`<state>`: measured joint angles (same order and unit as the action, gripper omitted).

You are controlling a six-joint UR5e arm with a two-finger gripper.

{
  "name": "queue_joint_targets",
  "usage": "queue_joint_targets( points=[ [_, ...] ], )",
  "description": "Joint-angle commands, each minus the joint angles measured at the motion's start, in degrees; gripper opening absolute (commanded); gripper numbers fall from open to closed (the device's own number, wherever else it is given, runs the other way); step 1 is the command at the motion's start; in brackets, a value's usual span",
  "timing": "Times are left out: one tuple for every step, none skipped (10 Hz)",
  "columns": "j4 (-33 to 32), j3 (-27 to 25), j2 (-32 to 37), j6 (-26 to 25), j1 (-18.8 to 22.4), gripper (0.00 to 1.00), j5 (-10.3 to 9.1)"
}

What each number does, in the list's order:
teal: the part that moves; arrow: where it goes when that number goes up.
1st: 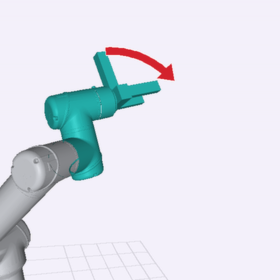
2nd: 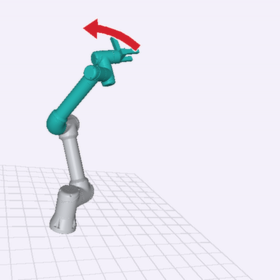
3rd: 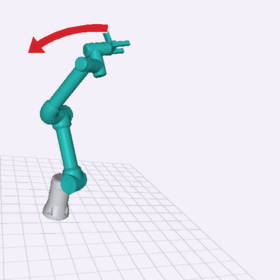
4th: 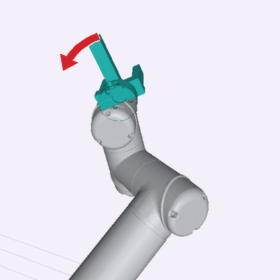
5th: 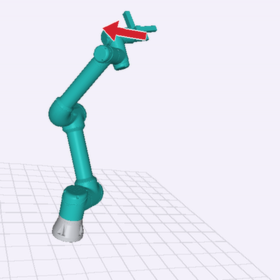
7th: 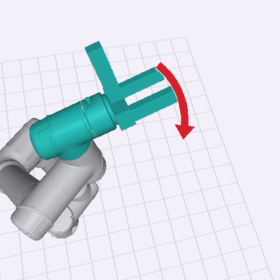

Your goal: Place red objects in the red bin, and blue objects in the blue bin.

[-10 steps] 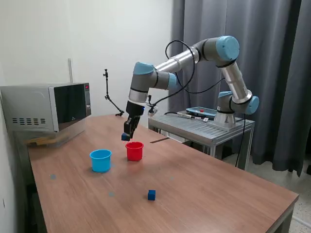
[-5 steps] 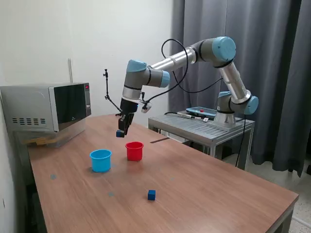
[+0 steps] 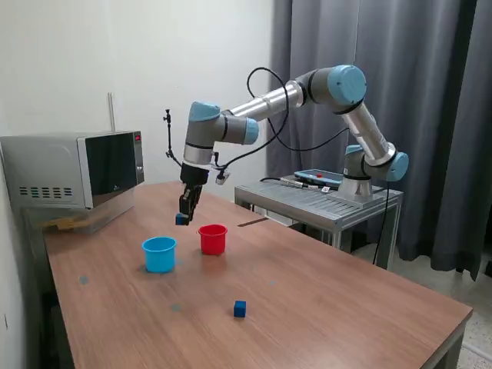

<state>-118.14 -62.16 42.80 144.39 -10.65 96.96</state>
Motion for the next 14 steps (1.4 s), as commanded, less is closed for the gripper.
queue_joint_targets(
  points=[
    [0.0, 1.7, -0.9, 2.6, -0.9, 0.0, -1.94],
    [0.1, 2.3, -1.7, 4.0, -1.3, 0.0, -2.47],
    [0.1, 2.9, -2.4, 4.6, -1.3, 0.0, -2.48],
    [0.5, 4.1, -3.2, 5.6, -1.5, 0.0, -2.82],
    [1.8, 5.3, -4.1, 6.2, -1.6, 0.0, -3.18],
    [2.0, 5.8, -4.8, 6.4, -1.6, 0.0, -3.27],
    [2.1, 6.3, -5.6, 7.0, -1.7, 0.0, -3.18],
    [2.6, 7.0, -6.2, 7.0, -1.7, 0.0, -3.27],
    [3.0, 7.6, -6.8, 7.0, -1.8, 0.0, -3.27],
    [3.1, 8.2, -7.4, 7.1, -2.4, 0.0, -3.27],
    [3.0, 8.4, -7.6, 7.7, -2.5, 0.0, -3.27],
    [3.0, 8.4, -7.6, 7.9, -2.6, 0.0, -3.27],
    [3.0, 8.5, -7.6, 8.0, -3.1, 0.0, -3.27],
    [3.0, 8.6, -7.6, 8.7, -3.1, 0.0, -3.35]
  ],
)
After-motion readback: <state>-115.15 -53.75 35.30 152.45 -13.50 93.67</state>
